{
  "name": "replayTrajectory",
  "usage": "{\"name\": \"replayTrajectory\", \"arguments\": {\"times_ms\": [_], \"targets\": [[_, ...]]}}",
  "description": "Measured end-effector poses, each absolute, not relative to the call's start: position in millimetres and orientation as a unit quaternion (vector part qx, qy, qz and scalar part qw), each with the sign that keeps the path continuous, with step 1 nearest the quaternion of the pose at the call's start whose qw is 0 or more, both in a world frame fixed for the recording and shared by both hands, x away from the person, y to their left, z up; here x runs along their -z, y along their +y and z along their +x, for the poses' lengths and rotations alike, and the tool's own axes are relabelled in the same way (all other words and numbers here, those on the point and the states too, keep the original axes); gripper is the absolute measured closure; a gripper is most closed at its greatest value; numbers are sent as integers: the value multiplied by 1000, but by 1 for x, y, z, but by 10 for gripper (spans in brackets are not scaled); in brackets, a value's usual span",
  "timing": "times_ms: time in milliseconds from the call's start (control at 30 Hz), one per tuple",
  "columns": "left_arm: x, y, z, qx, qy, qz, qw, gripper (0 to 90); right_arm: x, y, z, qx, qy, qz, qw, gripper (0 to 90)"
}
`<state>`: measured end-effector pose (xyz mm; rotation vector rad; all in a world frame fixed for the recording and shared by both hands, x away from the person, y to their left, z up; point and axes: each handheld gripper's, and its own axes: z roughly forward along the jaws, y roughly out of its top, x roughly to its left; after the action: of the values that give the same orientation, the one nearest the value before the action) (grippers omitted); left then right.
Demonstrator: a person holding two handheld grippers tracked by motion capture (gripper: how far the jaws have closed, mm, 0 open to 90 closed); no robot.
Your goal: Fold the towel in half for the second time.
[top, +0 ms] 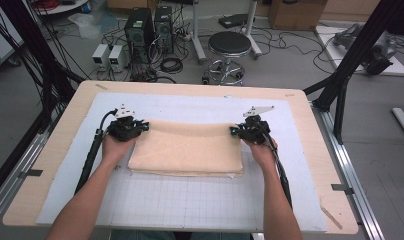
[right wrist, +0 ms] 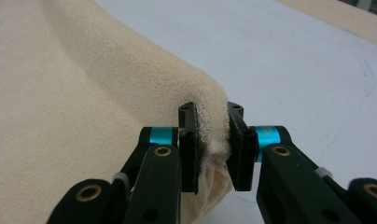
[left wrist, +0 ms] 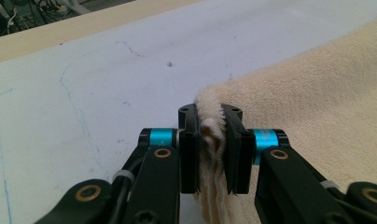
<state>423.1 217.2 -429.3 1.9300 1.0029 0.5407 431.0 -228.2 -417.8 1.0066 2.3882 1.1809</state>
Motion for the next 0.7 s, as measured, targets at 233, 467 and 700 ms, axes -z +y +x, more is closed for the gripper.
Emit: {"name": "replayTrajectory", "arguments": {"times_ms": [233, 467, 700], "targets": [[430, 220, 423, -213, 405, 775, 435, 713, 426, -228, 434, -411, 823, 364, 144, 719], [424, 224, 419, -205, 408, 780, 429, 575, 420, -233, 430, -421, 811, 376, 154, 580], [413, 232, 413, -198, 402, 770, 454, 531, 416, -236, 426, -427, 804, 387, 145, 466]]}}
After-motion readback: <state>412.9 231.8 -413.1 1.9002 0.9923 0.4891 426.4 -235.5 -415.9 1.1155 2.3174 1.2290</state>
